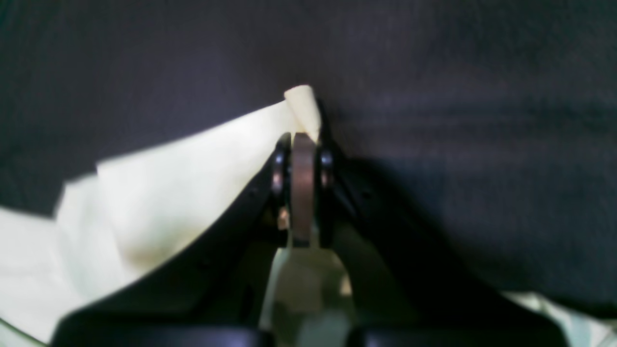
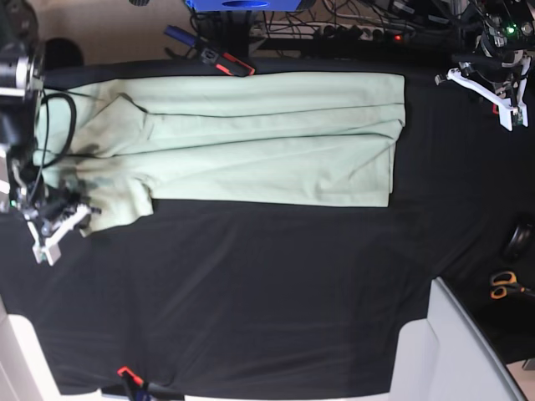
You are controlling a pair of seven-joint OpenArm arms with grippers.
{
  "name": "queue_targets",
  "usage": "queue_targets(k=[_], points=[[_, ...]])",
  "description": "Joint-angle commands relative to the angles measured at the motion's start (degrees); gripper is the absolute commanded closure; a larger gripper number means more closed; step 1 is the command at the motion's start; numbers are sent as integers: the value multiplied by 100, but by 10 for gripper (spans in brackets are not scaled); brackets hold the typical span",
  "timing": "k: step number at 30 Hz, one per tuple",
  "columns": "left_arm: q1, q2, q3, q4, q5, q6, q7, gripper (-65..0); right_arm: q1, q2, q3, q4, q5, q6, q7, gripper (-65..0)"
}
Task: Fold the T-shirt properly
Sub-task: 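Grasp the sleeve end with the right gripper and tuck it inward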
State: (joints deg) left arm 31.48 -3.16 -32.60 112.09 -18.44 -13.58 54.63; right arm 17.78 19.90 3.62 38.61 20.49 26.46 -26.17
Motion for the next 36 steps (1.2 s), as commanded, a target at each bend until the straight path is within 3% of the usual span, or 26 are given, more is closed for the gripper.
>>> queue_targets(k=[1, 7, 14, 18, 22, 36], points=[[21, -58, -32, 83, 2, 0, -79, -62, -42, 89, 21, 460, 65, 40, -42, 0], [21, -58, -32, 48, 11, 0, -79, -62, -903, 45, 38, 2113, 65, 22, -649, 0], [-138, -49, -24, -234, 11, 0, -70, -62, -1659, 28, 65, 3273, 74, -4, -824, 0], [-225, -49, -24, -295, 19, 0, -70, -62, -2064, -157, 654, 3897, 74, 31, -1211, 0], [-287, -58, -24, -365, 19, 0, -70, -62, -2468, -175, 829, 4653, 74, 31, -1598, 0], [-348, -67, -24, -365, 19, 0, -70, -62, -3418, -289, 847, 5647, 74, 22, -1950, 0]])
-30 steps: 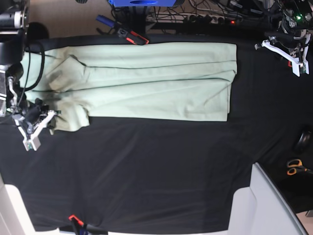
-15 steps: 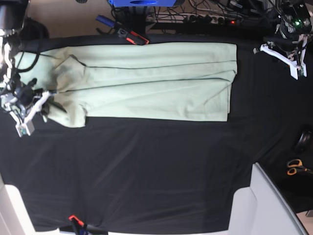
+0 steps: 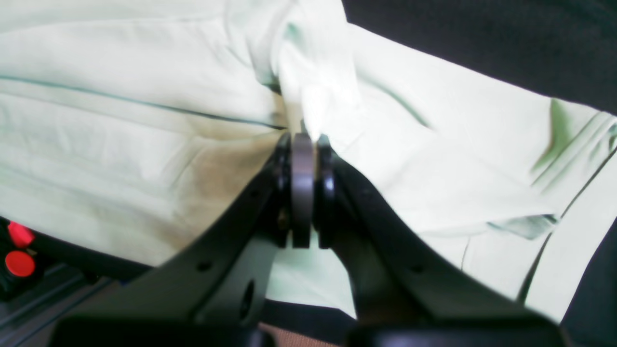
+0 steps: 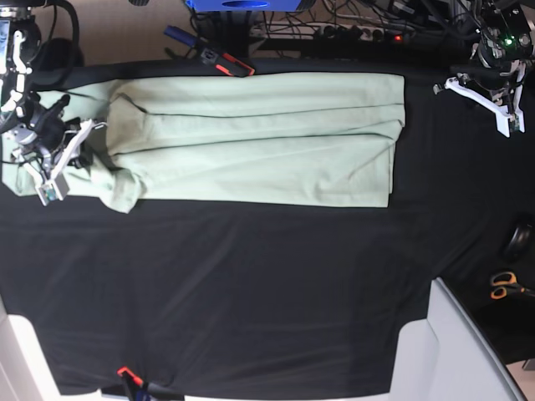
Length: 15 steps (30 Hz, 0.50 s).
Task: Fold the T-shirt properly
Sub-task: 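Grasp the sleeve end with the right gripper and tuck it inward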
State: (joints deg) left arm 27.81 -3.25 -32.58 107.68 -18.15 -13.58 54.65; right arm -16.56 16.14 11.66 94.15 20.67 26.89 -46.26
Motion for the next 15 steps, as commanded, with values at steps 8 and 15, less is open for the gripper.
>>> queue_targets(k=[8, 15], points=[[19, -67, -26, 76, -9, 0, -63, -62, -195, 105, 43, 84, 21, -21, -3, 0], [19, -75, -26, 76, -9, 0, -54, -62, -467, 61, 403, 84, 21, -21, 6, 0]])
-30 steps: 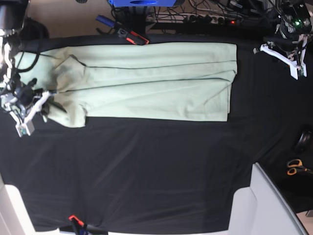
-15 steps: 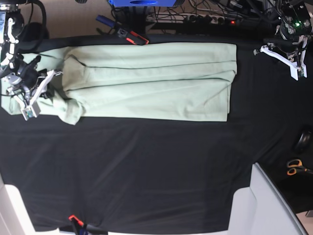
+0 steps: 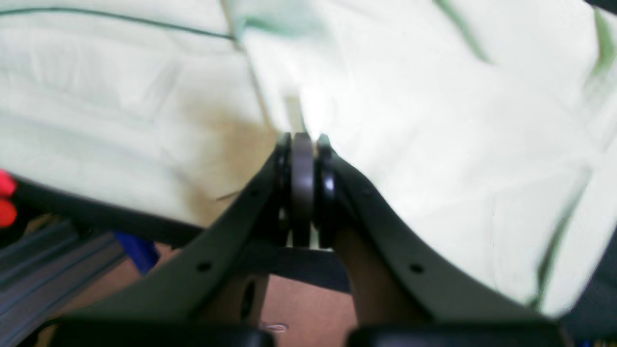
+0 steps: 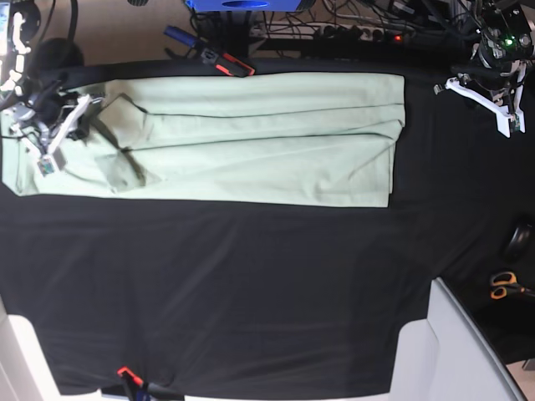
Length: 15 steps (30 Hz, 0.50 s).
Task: Fold the T-shirt properly
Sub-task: 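Grasp the sleeve end with the right gripper and tuck it inward, then lower the left gripper onto the folded shirt end and grasp it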
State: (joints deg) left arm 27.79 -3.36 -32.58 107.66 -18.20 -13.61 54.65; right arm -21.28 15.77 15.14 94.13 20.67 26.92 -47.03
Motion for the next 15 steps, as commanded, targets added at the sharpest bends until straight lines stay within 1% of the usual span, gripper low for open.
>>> queue_targets(k=[1, 3, 7, 10, 12, 13, 15], points=[[21, -64, -26, 78, -5, 2, -46, -62, -22, 45, 170, 77, 21, -24, 83, -1], [21, -64, -26, 78, -5, 2, -46, -62, -48, 10, 381, 95, 21, -24, 65, -1], [21, -64, -26, 78, -5, 2, -46, -62, -92, -17, 460, 60, 30, -24, 56, -1], [21, -56, -26, 78, -5, 2, -46, -62, -127, -157, 460, 60, 21, -24, 39, -3], [21, -56, -26, 78, -5, 2, -46, -62, -110, -254, 460, 60, 21, -24, -119, -4], [21, -56, -26, 78, -5, 2, -46, -62, -101, -324, 469, 60, 21, -24, -199, -9], [21, -64, -26, 78, -5, 2, -46, -62, -92, -439, 469, 95, 21, -50, -269, -51]])
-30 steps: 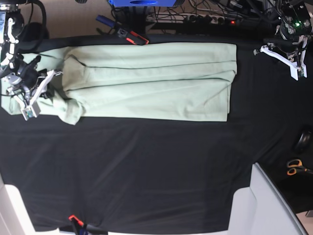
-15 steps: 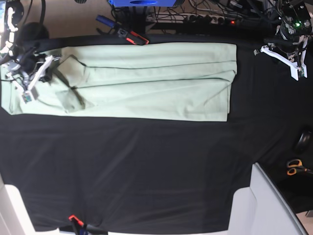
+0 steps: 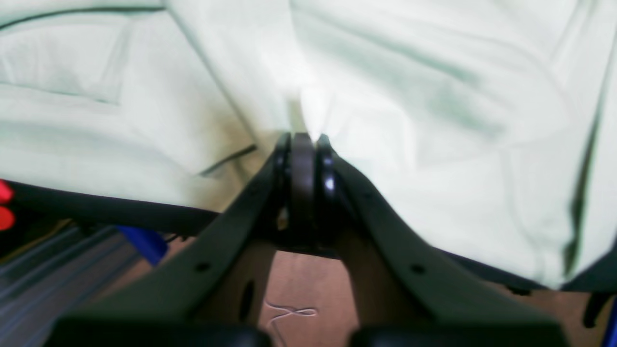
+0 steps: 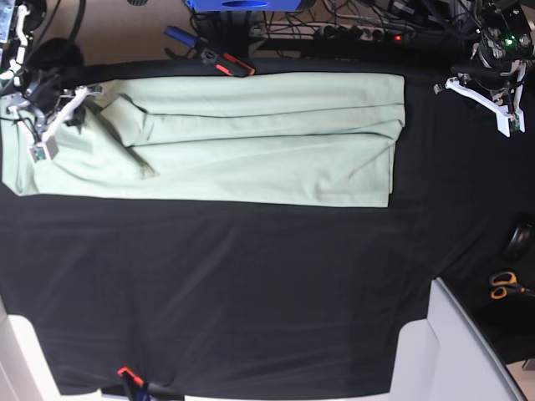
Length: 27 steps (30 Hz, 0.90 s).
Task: Fold the T-shirt properly
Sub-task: 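Lower the left gripper onto the folded shirt end and grasp it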
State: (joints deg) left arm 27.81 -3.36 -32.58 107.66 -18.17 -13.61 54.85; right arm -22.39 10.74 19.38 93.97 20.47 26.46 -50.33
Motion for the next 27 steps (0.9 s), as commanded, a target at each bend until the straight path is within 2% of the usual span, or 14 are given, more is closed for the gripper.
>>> queue_targets(k=[1, 5, 8, 11, 14, 15, 18, 20, 21, 23, 25, 27], points=[[19, -64, -26, 78, -7, 2, -65, -62, 19, 3, 45, 119, 50, -4, 61, -77], [19, -64, -26, 78, -7, 2, -65, -62, 19, -296, 467, 119, 41, -13, 61, -212], [19, -64, -26, 78, -7, 2, -65, -64, 46, -613, 1284, 172, 32, -13, 202, -297], [1, -47, -26, 52, -33, 2, -65, -71, -42, -1052, 2207, 515, 6, -13, 1178, -332], [-227, -38, -26, -168, -42, 2, -65, -77, -174, -1184, 2269, 770, -372, -13, 1714, -350], [-271, -47, -17, -229, -42, 2, -65, -101, -192, -1184, 2234, 814, -522, -4, 1767, -354], [-438, -47, -17, -291, -51, 2, -65, -245, -200, -1193, 2155, 814, -961, 22, 1802, -373], [-518, -73, -17, -291, -51, -15, -65, -338, -200, -1193, 2155, 814, -1005, 31, 1802, -392], [-579, -82, -17, -291, -51, -77, -65, -366, -209, -1193, 2155, 805, -1005, 31, 1802, -398], [-702, -144, -17, -335, -60, -420, -65, -401, -218, -1175, 2155, 796, -1005, 40, 1802, -402], [-825, -196, -17, -440, -209, -973, -65, -427, -218, -1167, 2155, 796, -1014, 40, 1802, -402], [-966, -337, -35, -783, -649, -1554, -56, -480, -218, -1167, 2155, 796, -1014, 40, 1802, -402]])
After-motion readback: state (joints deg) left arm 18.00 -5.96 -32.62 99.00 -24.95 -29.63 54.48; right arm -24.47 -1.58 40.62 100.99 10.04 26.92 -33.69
